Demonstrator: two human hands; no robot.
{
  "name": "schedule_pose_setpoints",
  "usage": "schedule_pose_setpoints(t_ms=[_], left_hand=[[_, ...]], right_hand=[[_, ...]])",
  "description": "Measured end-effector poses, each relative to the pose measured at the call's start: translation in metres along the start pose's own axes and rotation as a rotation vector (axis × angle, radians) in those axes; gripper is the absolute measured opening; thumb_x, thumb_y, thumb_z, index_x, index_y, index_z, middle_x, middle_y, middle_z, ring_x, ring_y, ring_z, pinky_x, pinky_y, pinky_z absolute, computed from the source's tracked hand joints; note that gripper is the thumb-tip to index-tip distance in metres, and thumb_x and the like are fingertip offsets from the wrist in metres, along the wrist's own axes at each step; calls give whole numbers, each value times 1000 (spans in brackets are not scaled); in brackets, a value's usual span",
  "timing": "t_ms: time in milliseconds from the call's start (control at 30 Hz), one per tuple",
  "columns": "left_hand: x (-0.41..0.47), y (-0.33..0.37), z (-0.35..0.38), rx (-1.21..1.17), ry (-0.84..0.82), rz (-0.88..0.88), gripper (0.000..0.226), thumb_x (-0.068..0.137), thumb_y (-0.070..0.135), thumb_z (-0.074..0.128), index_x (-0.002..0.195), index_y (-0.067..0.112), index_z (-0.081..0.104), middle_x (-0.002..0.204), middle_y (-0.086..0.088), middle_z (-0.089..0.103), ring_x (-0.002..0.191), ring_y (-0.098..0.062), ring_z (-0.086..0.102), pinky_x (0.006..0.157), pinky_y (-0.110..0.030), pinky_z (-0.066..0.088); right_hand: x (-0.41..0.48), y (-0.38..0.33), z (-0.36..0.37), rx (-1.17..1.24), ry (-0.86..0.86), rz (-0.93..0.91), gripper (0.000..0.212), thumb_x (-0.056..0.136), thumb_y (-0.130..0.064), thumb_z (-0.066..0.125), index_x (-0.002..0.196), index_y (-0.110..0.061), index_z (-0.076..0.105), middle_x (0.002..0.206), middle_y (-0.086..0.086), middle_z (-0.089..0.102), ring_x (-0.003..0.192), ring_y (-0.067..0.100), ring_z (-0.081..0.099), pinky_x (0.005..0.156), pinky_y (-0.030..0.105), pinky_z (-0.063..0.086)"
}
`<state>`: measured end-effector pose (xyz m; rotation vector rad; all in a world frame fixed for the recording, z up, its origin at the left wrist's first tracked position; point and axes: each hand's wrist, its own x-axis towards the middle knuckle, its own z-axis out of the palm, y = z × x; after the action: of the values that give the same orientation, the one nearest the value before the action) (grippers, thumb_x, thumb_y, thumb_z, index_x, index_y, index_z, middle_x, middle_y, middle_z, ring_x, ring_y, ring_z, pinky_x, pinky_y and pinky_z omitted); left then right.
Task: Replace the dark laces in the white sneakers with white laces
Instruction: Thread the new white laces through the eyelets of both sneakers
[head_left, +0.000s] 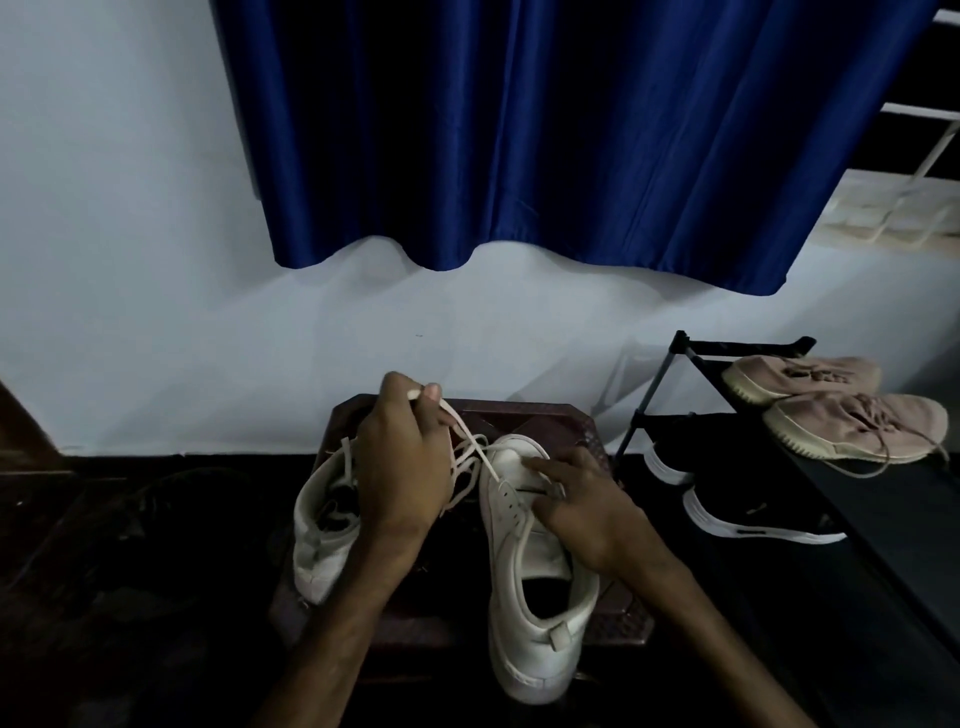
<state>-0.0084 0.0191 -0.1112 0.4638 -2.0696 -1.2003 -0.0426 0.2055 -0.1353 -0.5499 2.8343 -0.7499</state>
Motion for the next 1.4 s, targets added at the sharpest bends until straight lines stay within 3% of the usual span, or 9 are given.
schedule_pose_setpoints(t_ms=[133, 333, 433, 667, 867, 1067, 1133, 1233, 1400], left_hand=[[2, -11, -3, -376, -65, -210, 20, 96, 31, 50, 81, 19, 53, 82, -3, 71, 78, -24, 71, 73, -47, 59], [-11, 0, 4, -544, -175, -286, 20, 103, 11, 42, 88, 11, 55, 67, -9, 56, 61, -17, 62, 65, -31, 57], [-11, 1, 10, -620, -248, -392, 23, 105, 11, 40, 87, 8, 54, 59, -3, 39, 47, -13, 46, 48, -29, 52], [1, -5, 10, -151, -419, -68, 15, 97, 21, 54, 85, 23, 61, 63, 12, 56, 51, -2, 48, 51, -17, 37], [-20, -12, 9, 278, -607, 63, 3, 90, 23, 65, 89, 23, 68, 79, 16, 60, 80, -5, 59, 67, -16, 34], [-27, -9, 13, 319, -580, 51, 12, 86, 28, 68, 77, 29, 60, 72, 16, 63, 79, -11, 61, 94, -41, 46], [-29, -9, 15, 333, -586, 43, 12, 86, 31, 66, 77, 29, 59, 84, 12, 70, 87, -15, 65, 96, -43, 46], [-29, -12, 16, 324, -598, -17, 13, 87, 35, 65, 80, 25, 61, 90, 8, 72, 88, -17, 67, 90, -40, 49], [-28, -9, 16, 411, -606, -22, 19, 91, 37, 58, 93, 20, 65, 97, 2, 72, 96, -21, 65, 88, -36, 49]], right_hand=[[0, 9, -10, 109, -28, -51, 30, 98, -15, 49, 125, -15, 64, 126, 0, 56, 119, 14, 51, 94, 10, 34], [5, 29, -27, 3, 65, -102, 3, 84, -25, 73, 81, -25, 74, 74, -20, 65, 67, -8, 60, 65, 15, 45], [7, 29, -25, -14, 134, -95, 28, 82, -36, 73, 64, -18, 63, 70, -4, 63, 63, 7, 60, 60, 26, 46], [11, 31, -28, -75, 49, -187, 27, 89, -32, 64, 71, -12, 61, 79, 0, 58, 72, 5, 55, 59, 13, 38], [13, 31, -31, -124, 38, -283, 9, 83, -30, 72, 80, -23, 67, 92, -14, 51, 86, 8, 55, 75, 30, 48], [14, 35, -17, -157, 33, -158, 37, 81, -52, 39, 76, -23, 62, 102, -13, 48, 98, 13, 47, 85, 36, 43], [15, 27, -18, -9, 34, -28, 31, 85, -42, 45, 64, -23, 57, 82, -11, 55, 85, 8, 52, 81, 31, 46], [23, 22, -20, 87, -116, 88, 37, 95, -11, 51, 58, -16, 50, 48, -11, 53, 46, -1, 46, 47, 12, 38], [25, 37, -27, -9, -194, 99, 42, 95, -36, 55, 61, -12, 56, 58, -2, 53, 55, 11, 48, 55, 24, 37]])
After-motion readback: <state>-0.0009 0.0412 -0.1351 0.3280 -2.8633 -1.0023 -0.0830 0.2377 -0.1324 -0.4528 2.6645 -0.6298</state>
